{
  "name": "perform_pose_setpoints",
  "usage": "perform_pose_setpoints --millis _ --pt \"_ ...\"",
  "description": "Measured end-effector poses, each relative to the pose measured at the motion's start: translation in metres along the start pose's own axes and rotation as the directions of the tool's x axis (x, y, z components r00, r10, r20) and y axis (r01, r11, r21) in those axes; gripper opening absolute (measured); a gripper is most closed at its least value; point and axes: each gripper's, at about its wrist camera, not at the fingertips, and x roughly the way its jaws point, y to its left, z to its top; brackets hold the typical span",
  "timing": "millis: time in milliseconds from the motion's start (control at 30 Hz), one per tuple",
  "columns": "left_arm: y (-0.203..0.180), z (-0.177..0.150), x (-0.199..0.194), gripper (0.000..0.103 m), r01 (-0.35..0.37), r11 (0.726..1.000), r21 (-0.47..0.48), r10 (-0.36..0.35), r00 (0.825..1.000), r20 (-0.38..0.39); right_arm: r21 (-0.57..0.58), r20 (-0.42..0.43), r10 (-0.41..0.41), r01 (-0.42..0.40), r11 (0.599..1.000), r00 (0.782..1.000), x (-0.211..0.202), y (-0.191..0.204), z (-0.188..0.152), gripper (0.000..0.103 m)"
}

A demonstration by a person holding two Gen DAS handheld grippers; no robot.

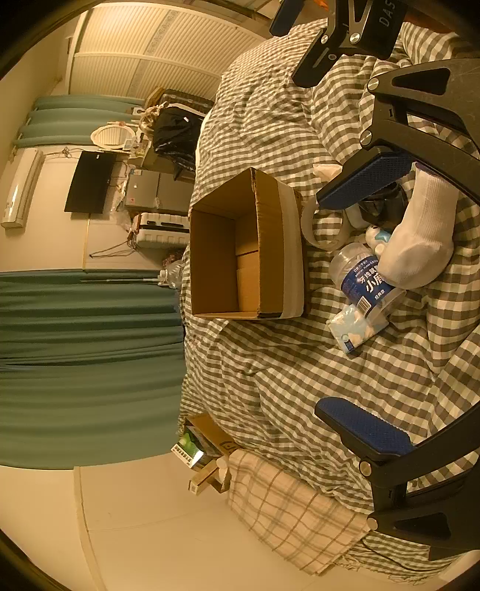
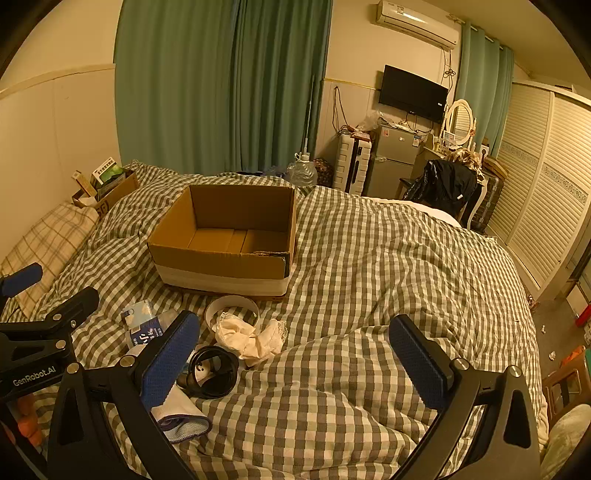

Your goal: Organize objects

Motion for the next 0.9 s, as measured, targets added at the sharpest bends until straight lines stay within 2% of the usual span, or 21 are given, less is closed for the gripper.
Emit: perform_pose_setpoints --millis 900 --pt "-0.002 -0.0001 0.0023 0.103 -0.019 1.0 -0.002 0.019 1.0 -0.018 -0.01 0.003 0.002 -0.002 1.0 1.0 0.0004 -0.0008 -0.0013 0.103"
